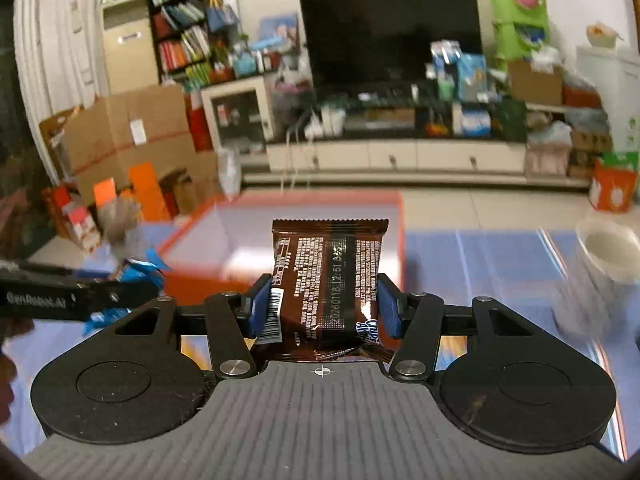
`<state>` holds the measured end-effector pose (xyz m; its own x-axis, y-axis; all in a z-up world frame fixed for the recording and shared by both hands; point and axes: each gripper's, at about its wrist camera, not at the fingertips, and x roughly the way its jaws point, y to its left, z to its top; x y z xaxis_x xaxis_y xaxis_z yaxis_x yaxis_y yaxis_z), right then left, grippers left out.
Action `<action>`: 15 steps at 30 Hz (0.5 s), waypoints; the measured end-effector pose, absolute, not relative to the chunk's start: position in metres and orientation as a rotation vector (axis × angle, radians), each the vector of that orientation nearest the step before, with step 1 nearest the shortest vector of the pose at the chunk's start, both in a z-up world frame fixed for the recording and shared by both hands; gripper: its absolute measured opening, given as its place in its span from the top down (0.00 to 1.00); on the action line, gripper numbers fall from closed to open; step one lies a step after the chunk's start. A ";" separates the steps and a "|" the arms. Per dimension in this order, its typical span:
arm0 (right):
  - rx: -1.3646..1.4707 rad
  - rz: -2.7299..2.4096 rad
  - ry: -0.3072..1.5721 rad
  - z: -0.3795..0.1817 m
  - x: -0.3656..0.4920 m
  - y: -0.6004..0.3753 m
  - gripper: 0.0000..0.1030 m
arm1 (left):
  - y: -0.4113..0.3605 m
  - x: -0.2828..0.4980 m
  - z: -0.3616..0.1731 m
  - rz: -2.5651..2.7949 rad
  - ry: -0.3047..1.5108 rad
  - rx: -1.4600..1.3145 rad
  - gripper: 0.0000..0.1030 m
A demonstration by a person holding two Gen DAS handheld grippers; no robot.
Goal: Organize snacks
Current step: 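Carry both snacks over the orange box and open both tools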
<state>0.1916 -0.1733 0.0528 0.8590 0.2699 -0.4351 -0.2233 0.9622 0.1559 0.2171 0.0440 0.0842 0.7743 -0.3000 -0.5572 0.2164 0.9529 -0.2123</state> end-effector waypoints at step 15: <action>0.076 0.234 0.613 -0.014 0.321 -0.131 0.59 | 0.039 0.330 0.022 -0.221 0.702 -0.118 0.55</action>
